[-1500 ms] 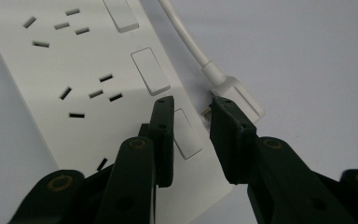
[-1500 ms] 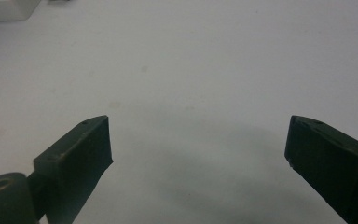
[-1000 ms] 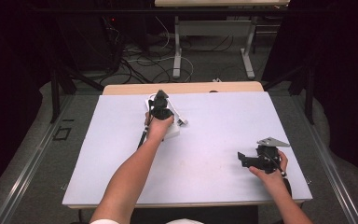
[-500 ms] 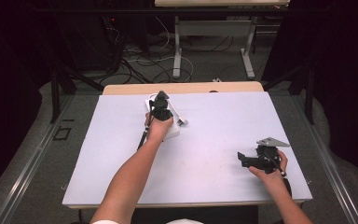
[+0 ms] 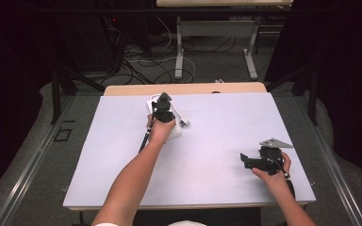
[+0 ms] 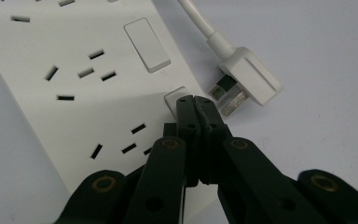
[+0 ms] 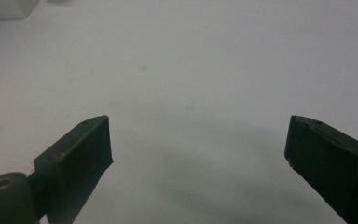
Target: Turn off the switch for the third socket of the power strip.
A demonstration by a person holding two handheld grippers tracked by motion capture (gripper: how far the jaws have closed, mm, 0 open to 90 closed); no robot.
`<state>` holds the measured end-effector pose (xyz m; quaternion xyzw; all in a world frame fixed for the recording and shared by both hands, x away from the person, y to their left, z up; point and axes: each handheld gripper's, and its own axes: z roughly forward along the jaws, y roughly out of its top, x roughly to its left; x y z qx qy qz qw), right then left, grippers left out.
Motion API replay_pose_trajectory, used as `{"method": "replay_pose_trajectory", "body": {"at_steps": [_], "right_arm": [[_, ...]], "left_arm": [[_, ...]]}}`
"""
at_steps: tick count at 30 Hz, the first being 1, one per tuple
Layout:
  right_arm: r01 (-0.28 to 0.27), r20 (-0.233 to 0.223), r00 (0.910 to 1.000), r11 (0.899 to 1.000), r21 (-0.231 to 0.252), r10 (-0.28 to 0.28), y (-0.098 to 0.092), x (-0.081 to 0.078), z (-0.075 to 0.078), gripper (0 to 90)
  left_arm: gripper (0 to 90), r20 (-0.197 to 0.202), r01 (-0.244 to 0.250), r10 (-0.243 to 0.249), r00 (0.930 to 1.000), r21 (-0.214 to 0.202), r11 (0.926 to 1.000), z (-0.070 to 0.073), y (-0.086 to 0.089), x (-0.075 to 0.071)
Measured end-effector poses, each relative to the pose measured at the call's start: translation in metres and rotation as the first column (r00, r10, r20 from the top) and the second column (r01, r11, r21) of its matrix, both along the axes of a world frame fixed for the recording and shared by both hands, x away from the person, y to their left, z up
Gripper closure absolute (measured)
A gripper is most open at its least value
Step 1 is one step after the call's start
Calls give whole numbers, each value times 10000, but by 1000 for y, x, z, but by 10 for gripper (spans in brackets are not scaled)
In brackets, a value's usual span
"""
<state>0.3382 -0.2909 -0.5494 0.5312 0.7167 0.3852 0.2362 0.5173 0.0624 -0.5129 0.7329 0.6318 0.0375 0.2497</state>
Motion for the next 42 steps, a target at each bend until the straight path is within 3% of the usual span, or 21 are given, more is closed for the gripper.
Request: {"method": "replay_pose_trajectory", "body": {"at_steps": [22,34,42], "right_arm": [[-62,22,10000,10000,-50,62,0,0,0,66],[-56,7,10000,10000,-36,56,0,1,0,67],[-66,6,10000,9999,-77,66,0,1,-1,67]], "left_arm": [[849,592,-134,146,9981,-207,9997,8,9,-3],[742,1023,-166,194,9946,-281,9995,14,13,-4],[650,1576,-108,133,9874,-166,9998,18,14,-5]]}}
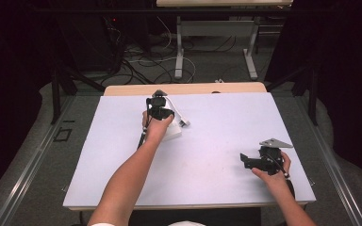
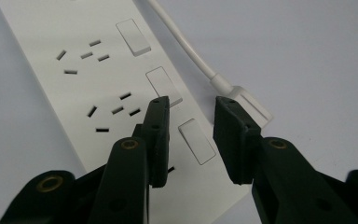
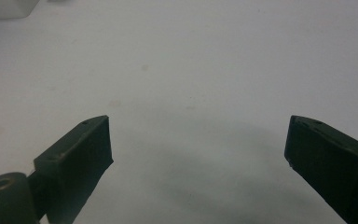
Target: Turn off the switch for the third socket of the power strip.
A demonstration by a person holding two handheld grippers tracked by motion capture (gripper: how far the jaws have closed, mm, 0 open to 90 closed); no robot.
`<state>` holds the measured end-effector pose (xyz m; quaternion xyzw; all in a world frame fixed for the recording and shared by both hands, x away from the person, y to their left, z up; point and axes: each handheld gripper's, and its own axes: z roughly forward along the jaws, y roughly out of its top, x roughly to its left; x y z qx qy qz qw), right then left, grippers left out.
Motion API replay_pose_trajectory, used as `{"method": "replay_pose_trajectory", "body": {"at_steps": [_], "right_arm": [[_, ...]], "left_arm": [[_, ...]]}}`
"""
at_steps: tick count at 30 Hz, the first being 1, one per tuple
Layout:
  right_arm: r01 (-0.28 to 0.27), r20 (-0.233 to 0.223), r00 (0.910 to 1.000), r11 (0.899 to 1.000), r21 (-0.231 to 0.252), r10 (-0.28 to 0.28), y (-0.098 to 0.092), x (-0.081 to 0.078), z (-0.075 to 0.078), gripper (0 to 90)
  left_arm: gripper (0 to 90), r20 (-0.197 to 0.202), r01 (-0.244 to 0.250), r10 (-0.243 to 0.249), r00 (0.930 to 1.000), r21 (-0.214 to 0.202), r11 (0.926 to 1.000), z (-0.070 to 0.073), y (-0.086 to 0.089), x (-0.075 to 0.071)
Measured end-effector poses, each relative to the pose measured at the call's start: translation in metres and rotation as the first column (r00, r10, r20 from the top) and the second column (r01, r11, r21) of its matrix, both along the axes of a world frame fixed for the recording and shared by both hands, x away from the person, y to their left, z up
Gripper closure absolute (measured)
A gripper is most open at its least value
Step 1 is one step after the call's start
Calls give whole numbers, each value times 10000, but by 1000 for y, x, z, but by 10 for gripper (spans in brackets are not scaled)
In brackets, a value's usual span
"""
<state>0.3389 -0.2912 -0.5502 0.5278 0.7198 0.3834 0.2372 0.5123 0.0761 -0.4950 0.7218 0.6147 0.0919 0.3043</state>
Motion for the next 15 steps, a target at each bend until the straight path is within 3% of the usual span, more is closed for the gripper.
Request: {"method": "replay_pose_trajectory", "body": {"at_steps": [7,15], "right_arm": [[16,-6,10000,10000,6,-16,0,0,0,67],[5,-4,10000,10000,6,-5,0,0,0,67]], "left_arm": [[602,231,87,-87,9997,19,10000,4,1,-1],[502,914,181,-191,9956,111,9998,9,1,-4]]}}
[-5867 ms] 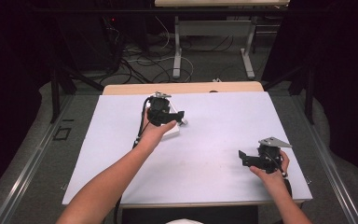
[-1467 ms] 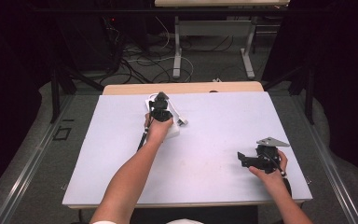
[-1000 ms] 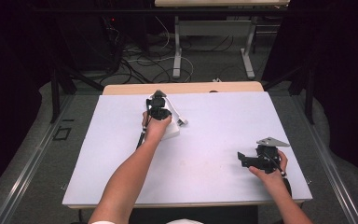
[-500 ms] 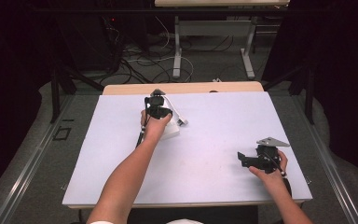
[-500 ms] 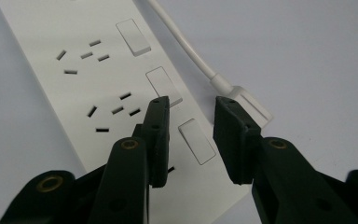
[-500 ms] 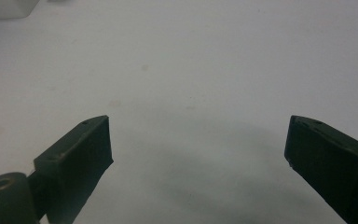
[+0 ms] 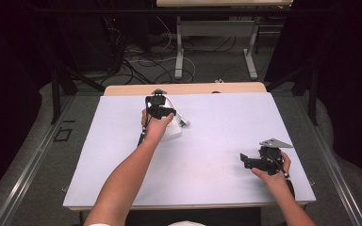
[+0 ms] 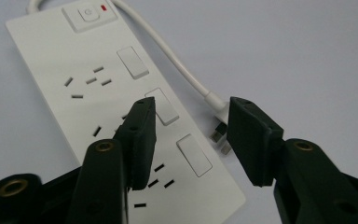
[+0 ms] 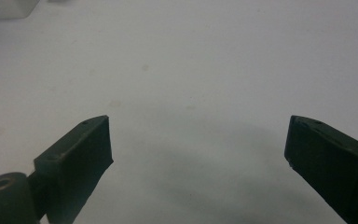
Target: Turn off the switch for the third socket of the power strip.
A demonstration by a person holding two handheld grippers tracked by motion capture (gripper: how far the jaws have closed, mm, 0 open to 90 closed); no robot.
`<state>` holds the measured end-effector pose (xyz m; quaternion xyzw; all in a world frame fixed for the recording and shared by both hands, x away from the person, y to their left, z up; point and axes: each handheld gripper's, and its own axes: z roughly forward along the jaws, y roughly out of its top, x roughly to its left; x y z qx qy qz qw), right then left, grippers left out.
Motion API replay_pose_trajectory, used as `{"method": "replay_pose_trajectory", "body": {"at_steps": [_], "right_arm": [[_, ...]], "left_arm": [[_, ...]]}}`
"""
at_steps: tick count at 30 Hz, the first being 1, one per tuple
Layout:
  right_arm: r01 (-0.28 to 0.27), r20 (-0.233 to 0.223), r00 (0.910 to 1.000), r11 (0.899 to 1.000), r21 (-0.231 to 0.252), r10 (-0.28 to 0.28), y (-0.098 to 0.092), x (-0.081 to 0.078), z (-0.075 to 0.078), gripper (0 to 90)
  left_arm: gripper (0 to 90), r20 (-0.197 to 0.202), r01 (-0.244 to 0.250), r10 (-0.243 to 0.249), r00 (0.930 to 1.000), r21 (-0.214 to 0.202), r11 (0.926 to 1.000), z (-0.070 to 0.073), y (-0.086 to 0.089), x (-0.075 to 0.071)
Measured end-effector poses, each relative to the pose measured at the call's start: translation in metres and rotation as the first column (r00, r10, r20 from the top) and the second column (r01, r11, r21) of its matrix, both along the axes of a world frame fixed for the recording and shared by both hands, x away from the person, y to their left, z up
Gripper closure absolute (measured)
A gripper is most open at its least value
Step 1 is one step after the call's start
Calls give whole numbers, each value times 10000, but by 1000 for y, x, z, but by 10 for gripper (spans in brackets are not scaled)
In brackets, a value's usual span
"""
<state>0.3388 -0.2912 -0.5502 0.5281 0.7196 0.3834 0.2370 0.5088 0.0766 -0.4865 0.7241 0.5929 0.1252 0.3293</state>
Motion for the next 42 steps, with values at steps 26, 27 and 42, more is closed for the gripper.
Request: {"method": "replay_pose_trajectory", "body": {"at_steps": [26,27,42], "right_arm": [[48,-40,10000,10000,86,-47,2,-1,0,67],[47,-33,10000,10000,82,-47,2,-1,0,67],[56,-43,10000,10000,82,-56,2,-1,0,67]], "left_arm": [[377,655,1102,-1084,9919,-245,9936,22,9,-14],[377,618,1219,-1203,9908,-241,9922,24,10,-15],[215,1103,1962,-1952,9745,17,9806,32,4,-29]]}}
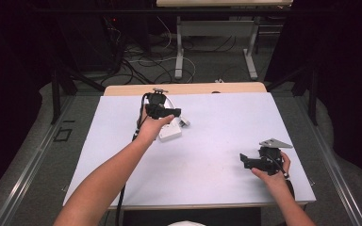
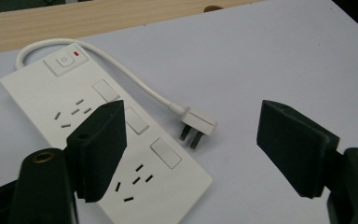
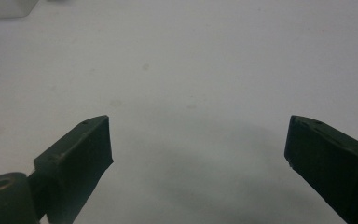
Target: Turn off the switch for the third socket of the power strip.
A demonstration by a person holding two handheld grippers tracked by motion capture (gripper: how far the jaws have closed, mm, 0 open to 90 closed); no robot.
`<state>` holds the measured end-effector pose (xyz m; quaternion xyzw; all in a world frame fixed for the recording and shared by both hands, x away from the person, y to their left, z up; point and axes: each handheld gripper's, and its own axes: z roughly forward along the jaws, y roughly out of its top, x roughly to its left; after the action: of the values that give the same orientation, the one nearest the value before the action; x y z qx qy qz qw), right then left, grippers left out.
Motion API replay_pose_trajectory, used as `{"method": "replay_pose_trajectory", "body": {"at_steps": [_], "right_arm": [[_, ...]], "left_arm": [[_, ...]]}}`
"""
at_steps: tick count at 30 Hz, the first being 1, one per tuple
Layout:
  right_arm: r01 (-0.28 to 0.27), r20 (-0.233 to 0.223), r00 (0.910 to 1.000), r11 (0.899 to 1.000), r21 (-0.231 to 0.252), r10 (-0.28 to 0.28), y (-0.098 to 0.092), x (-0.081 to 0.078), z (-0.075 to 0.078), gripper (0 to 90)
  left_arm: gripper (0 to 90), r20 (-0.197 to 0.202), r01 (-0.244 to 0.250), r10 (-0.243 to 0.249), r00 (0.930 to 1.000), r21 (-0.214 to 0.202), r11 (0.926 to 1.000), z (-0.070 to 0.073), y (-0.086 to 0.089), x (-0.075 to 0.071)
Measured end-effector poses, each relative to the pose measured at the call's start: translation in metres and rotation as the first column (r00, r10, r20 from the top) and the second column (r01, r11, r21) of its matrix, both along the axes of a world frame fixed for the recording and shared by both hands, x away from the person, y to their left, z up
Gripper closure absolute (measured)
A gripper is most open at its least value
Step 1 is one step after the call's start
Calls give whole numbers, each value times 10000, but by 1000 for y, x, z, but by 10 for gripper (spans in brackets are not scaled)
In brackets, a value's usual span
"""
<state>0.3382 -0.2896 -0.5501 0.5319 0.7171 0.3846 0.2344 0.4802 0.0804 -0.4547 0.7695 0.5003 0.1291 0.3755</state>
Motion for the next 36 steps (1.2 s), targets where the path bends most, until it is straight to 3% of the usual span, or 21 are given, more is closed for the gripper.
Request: {"method": "replay_pose_trajectory", "body": {"at_steps": [8,11,15,25,36], "right_arm": [[1,-3,10000,10000,3,-1,0,0,0,67],[-20,7,10000,10000,-9,20,0,0,0,67],[-19,6,10000,10000,-11,19,0,0,0,67],[-23,6,10000,10000,-7,23,0,0,0,67],[-27,-9,10000,10000,-69,27,1,0,0,67]], "left_arm": [[149,226,94,-94,9997,-23,10000,4,-2,-6],[60,287,121,-116,9995,-179,9998,5,-3,-8],[7,325,287,-277,9991,-301,9991,6,-4,-11],[2,340,564,-549,9979,-447,9974,10,-2,-21],[2,574,737,-715,9958,-357,9966,11,16,-33]]}}
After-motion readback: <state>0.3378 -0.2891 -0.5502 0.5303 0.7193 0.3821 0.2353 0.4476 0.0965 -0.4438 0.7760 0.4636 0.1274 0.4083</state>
